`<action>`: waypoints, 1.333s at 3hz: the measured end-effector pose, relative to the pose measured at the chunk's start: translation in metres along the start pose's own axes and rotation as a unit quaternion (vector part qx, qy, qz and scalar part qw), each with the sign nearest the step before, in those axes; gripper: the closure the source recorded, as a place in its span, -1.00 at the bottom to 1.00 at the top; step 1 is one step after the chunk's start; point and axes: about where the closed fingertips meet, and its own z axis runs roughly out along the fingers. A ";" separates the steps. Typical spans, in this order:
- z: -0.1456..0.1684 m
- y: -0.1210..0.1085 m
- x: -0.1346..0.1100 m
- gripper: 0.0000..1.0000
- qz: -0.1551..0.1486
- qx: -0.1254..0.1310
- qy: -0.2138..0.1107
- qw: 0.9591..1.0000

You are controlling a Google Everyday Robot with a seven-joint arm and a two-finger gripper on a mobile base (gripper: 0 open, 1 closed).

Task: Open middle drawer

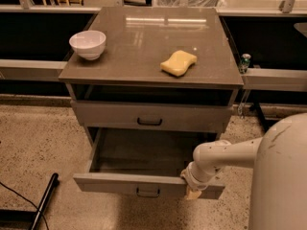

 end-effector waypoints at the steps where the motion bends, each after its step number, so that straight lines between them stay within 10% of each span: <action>1: -0.001 0.001 -0.001 0.30 -0.001 -0.001 -0.001 1.000; 2: -0.006 0.004 -0.005 0.30 -0.011 -0.001 -0.005 1.000; 4: -0.007 0.006 -0.008 -0.57 -0.017 0.001 -0.007 1.000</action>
Offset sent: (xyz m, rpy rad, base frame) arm -0.0197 0.0175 0.0469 0.0532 -0.0236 0.1153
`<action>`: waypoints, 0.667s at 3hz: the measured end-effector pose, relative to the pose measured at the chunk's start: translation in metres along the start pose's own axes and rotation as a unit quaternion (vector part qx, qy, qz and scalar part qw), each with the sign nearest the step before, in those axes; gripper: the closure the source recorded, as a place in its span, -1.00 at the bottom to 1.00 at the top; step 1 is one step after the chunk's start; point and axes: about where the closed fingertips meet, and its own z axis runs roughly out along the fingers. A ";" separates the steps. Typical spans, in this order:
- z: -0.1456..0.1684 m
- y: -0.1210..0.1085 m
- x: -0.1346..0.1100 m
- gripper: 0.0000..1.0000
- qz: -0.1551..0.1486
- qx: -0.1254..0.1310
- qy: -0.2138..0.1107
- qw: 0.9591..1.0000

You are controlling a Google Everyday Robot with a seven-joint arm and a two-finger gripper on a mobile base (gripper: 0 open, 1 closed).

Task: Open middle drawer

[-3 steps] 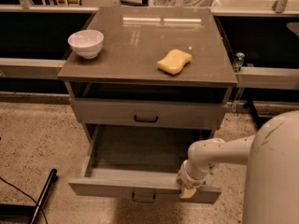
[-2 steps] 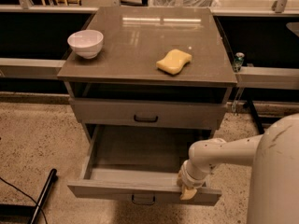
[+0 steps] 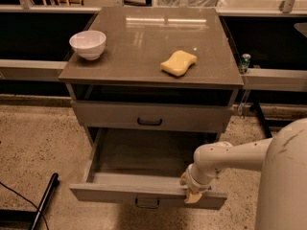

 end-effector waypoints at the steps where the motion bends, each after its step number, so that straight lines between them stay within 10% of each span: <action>1: -0.001 0.001 -0.002 -0.98 -0.001 -0.003 0.004 1.000; 2: -0.019 -0.001 -0.020 -1.00 -0.018 0.011 0.013 1.000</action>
Offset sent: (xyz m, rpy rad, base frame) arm 0.0040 0.0299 0.0666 -0.0445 -0.1113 0.0584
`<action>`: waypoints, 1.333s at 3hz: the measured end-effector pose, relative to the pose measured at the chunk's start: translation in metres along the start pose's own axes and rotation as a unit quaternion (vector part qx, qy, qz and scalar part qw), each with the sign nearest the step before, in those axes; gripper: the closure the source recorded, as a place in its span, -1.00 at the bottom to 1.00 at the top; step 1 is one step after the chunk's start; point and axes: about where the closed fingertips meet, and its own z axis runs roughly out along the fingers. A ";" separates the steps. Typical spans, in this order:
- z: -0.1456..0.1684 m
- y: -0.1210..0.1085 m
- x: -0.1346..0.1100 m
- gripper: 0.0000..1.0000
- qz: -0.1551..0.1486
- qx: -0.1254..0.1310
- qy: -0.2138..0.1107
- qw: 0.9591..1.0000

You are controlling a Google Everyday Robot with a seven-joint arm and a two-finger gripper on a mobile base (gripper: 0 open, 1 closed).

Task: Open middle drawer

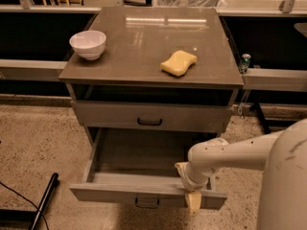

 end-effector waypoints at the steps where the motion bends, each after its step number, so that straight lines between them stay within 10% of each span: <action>1: -0.027 -0.015 -0.016 -1.00 -0.018 0.016 0.016 1.000; 4: -0.019 -0.063 0.021 0.29 0.025 0.011 0.048 0.998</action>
Offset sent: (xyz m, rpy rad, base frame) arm 0.0632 0.0013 0.0389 -0.0908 -0.0572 -0.0022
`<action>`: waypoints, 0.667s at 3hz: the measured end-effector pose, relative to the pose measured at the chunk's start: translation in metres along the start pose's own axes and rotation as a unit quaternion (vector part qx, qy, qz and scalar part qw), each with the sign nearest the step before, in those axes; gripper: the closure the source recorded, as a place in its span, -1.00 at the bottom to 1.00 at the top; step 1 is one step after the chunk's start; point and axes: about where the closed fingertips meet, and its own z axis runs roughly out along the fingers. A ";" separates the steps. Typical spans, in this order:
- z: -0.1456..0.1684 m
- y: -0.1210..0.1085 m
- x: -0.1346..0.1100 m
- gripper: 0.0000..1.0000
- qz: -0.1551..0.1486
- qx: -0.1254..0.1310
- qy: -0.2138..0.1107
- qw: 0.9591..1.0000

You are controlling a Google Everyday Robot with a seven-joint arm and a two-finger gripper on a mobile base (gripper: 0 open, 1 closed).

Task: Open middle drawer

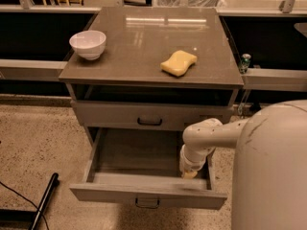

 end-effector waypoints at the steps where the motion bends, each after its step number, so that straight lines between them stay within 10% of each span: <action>1: 0.016 -0.001 0.017 0.36 0.022 -0.016 0.008 1.000; 2: 0.035 0.008 0.025 0.24 0.042 -0.032 -0.007 0.999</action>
Offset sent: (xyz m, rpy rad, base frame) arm -0.0024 -0.0310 -0.0428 0.0040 0.0703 -0.1000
